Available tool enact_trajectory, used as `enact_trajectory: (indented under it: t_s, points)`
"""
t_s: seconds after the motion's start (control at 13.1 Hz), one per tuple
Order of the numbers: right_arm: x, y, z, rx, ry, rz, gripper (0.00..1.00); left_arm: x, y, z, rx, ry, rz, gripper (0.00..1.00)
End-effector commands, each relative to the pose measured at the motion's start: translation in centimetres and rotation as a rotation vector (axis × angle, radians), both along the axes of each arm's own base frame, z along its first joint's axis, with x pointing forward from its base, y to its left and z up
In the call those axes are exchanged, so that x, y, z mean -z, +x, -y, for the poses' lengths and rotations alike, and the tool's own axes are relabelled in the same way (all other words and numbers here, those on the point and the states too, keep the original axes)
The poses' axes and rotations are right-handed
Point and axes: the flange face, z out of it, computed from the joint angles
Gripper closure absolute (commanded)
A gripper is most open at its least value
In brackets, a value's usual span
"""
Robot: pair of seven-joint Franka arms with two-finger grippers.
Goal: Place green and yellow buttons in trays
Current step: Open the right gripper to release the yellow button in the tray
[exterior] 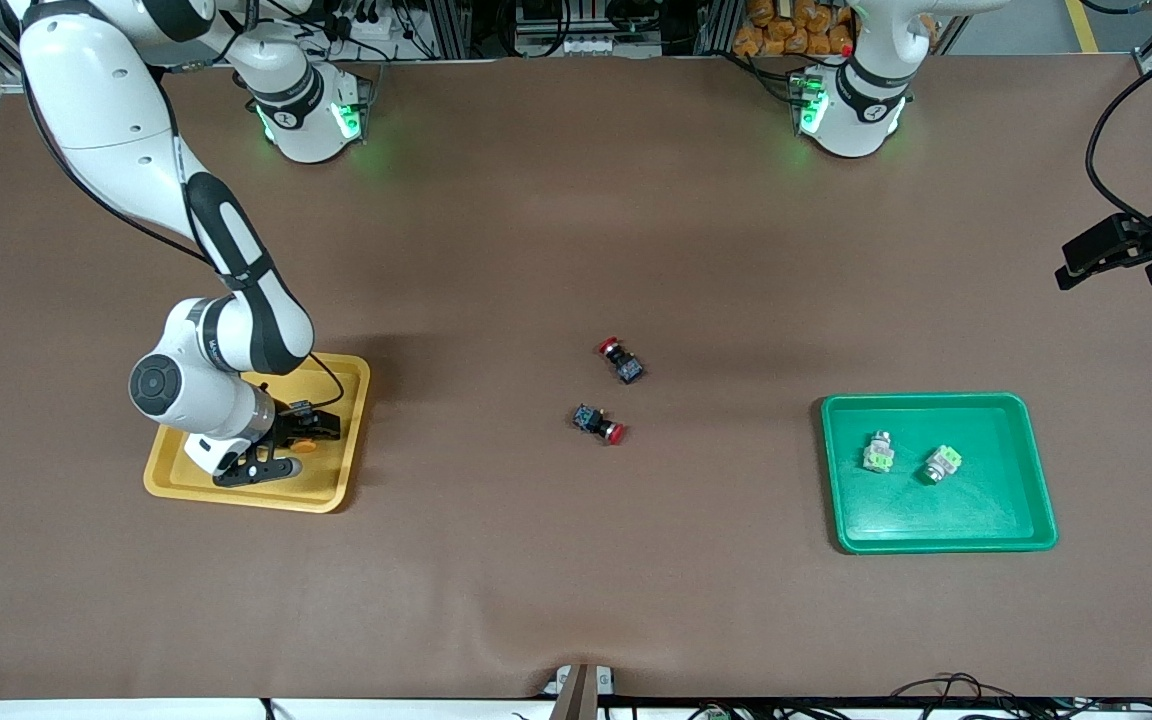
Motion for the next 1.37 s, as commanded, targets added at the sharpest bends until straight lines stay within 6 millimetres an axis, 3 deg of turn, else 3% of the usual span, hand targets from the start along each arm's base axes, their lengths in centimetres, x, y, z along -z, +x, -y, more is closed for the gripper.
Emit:
enact_trajectory:
  t_s: [0.0, 0.23, 0.61, 0.92, 1.15, 1.3]
  points:
    - [0.4, -0.1, 0.2, -0.005, 0.012, -0.003, 0.00, -0.5, 0.0, -0.2, 0.011, -0.014, -0.003, 0.00]
    - [-1.0, -0.3, 0.0, -0.010, 0.028, -0.059, 0.00, -0.4, 0.0, -0.2, 0.012, -0.014, -0.005, 0.00]
    - [-6.8, 1.1, -0.6, -0.031, 0.057, -0.126, 0.00, -0.4, 0.0, -0.1, 0.015, -0.014, -0.005, 0.00]
    - [-14.6, 1.5, -0.5, -0.025, 0.065, -0.096, 0.00, 0.0, -0.2, 0.0, 0.051, -0.015, -0.023, 0.00]
    - [-21.1, 3.2, 0.0, -0.027, 0.045, -0.100, 0.00, 0.0, -0.3, 0.1, 0.081, -0.015, -0.029, 0.00]
    - [-23.4, 3.5, 0.1, -0.025, 0.022, -0.118, 0.00, 0.1, -0.2, 0.1, 0.082, -0.015, -0.032, 0.00]
